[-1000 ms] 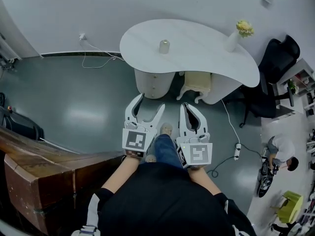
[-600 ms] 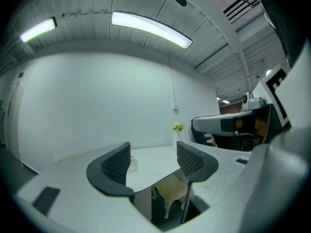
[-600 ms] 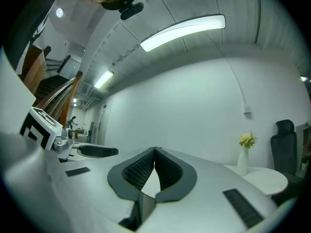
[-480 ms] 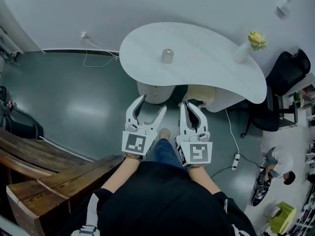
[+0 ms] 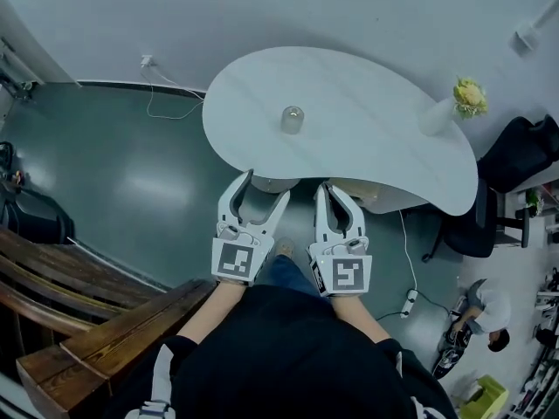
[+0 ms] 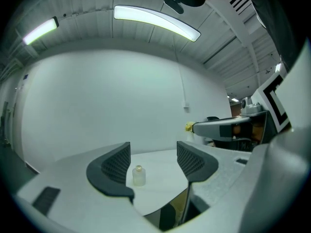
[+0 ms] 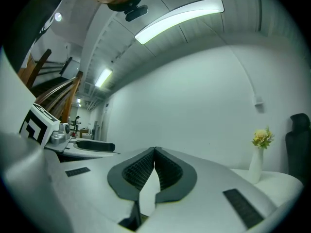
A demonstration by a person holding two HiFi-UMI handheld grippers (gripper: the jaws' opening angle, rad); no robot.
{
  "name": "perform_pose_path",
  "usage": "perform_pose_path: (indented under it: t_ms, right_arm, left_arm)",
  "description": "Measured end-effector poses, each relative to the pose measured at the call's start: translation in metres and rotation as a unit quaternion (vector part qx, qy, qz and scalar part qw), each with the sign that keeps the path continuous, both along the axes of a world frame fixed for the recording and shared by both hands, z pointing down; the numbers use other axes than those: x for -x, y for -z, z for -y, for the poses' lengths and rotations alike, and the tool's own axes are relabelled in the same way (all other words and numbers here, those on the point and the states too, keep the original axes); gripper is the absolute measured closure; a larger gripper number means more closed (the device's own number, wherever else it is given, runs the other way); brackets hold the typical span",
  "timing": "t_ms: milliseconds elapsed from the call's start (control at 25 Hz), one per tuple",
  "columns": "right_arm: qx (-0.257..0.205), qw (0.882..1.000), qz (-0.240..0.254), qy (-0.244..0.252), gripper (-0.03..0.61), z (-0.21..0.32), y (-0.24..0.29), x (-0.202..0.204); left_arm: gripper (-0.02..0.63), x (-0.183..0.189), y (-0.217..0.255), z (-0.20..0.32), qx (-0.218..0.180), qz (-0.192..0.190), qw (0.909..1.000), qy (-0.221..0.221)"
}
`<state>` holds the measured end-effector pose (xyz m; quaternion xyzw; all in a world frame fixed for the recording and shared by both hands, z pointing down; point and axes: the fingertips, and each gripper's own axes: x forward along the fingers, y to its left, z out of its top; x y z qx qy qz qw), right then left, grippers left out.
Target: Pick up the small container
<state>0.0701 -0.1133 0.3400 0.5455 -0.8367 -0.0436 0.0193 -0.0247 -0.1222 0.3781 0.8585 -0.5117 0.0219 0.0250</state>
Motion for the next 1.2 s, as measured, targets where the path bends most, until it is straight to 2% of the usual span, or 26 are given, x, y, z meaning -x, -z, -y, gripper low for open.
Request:
perform_pose_path:
  t_ms: [520, 1200]
  right_arm:
    - [0.012, 1.000, 0.007, 0.026, 0.555, 0.066, -0.016, -0.016]
    - [0.037, 0.999, 0.008, 0.002, 0.555, 0.113, -0.054, -0.008]
  left_arm:
    - [0.322, -0.025, -0.014, 0.075, 0.009, 0.012, 0.9999, 0.007]
    - [0.322, -0.030, -0.059, 0.135, 0.038, 0.018, 0.9982, -0.043]
